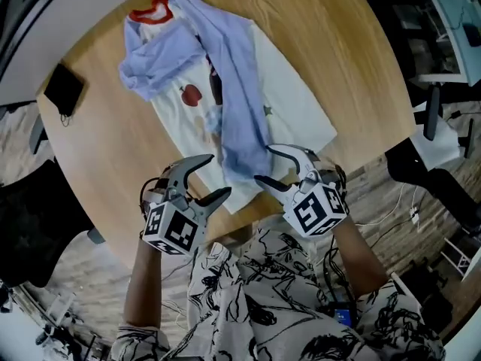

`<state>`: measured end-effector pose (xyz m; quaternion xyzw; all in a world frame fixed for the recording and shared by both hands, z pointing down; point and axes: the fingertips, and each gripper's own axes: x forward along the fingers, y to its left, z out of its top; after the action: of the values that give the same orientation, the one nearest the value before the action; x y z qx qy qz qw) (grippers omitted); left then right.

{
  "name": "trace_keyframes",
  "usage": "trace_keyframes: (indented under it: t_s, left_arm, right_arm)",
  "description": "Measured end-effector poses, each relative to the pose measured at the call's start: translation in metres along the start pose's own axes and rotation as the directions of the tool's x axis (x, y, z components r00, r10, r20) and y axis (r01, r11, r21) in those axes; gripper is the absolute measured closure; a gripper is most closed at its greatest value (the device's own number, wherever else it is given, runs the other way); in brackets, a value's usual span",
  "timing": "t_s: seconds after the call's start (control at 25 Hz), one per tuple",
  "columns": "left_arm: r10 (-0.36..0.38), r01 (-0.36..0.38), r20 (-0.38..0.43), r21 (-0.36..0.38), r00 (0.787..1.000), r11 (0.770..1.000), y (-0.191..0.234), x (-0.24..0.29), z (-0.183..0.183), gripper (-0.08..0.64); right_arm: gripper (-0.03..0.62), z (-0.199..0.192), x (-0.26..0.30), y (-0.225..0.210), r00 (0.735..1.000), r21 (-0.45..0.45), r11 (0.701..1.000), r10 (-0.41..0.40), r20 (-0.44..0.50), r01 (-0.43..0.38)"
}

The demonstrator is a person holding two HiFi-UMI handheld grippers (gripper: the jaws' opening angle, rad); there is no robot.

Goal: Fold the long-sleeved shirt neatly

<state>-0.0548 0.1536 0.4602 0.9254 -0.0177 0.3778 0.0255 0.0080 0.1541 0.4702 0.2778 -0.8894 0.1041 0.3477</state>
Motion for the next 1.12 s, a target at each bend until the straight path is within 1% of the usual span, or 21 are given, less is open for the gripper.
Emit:
trace_keyframes:
  t_s: [0.08, 0.16, 0.28, 0.36, 0.4, 0.48, 0.56, 0.64, 0.72, 0.8, 0.88, 1.04, 1.12]
  left_arm:
    - [-0.069, 0.072, -0.062, 0.059, 0.996, 0.996, -0.017, 0.026, -0.016, 0.253]
    - [-0.109, 0.12, -0.108, 0.102, 0.988, 0.988, -0.03, 0.044, -0.03, 0.284]
    - [-0.143, 0.163, -0.153, 0.13, 0.978, 0.978, -0.04, 0.062, -0.047, 0.362]
    - [-0.144, 0.17, -0.176, 0.145, 0.974, 0.975, -0.042, 0.071, -0.058, 0.376]
    - [-0.141, 0.168, -0.183, 0.142, 0.973, 0.976, -0.042, 0.074, -0.062, 0.401]
    - [-0.136, 0.159, -0.182, 0.12, 0.974, 0.98, -0.039, 0.077, -0.066, 0.44]
    - [-0.127, 0.143, -0.157, 0.095, 0.979, 0.985, -0.034, 0.075, -0.062, 0.519]
    - [-0.126, 0.131, -0.11, 0.045, 0.986, 0.99, -0.028, 0.067, -0.049, 0.529]
    - [-0.128, 0.127, -0.07, -0.007, 0.989, 0.992, -0.024, 0.059, -0.036, 0.535]
    - [-0.129, 0.127, -0.05, -0.04, 0.99, 0.991, -0.021, 0.053, -0.027, 0.537]
    - [-0.132, 0.129, -0.04, -0.064, 0.99, 0.99, -0.02, 0.05, -0.019, 0.537]
    - [-0.13, 0.128, -0.009, -0.116, 0.991, 0.985, -0.014, 0.041, -0.002, 0.537]
    - [-0.128, 0.127, 0.001, -0.14, 0.992, 0.982, -0.01, 0.037, 0.006, 0.537]
  right_arm:
    - [0.305, -0.022, 0.01, 0.022, 0.998, 0.002, 1.0, 0.03, -0.047, -0.03]
    - [0.319, -0.04, 0.019, 0.041, 0.995, -0.004, 0.999, 0.048, -0.087, -0.048]
    - [0.339, -0.056, 0.028, 0.052, 0.993, -0.004, 0.999, 0.032, -0.113, -0.032]
    - [0.353, -0.063, 0.032, 0.053, 0.993, 0.002, 1.0, 0.02, -0.114, -0.02]
    - [0.36, -0.065, 0.033, 0.053, 0.994, 0.01, 1.0, 0.019, -0.112, -0.018]
    - [0.366, -0.069, 0.034, 0.052, 0.994, 0.021, 1.0, 0.018, -0.108, -0.016]
    - [0.374, -0.068, 0.034, 0.052, 0.995, 0.018, 1.0, 0.011, -0.104, -0.009]
    - [0.383, -0.061, 0.03, 0.05, 0.996, 0.024, 1.0, -0.004, -0.084, 0.006]
    - [0.385, -0.049, 0.025, 0.045, 0.998, 0.051, 0.998, -0.031, -0.051, 0.033]
    - [0.387, -0.041, 0.023, 0.039, 0.997, 0.069, 0.995, -0.069, -0.031, 0.071]
    - [0.381, -0.041, 0.024, 0.036, 0.995, 0.056, 0.994, -0.093, -0.043, 0.096]
    - [0.323, -0.044, 0.029, 0.039, 0.992, 0.013, 0.995, -0.102, -0.075, 0.103]
    - [0.3, -0.042, 0.03, 0.038, 0.988, 0.008, 0.991, -0.136, -0.067, 0.137]
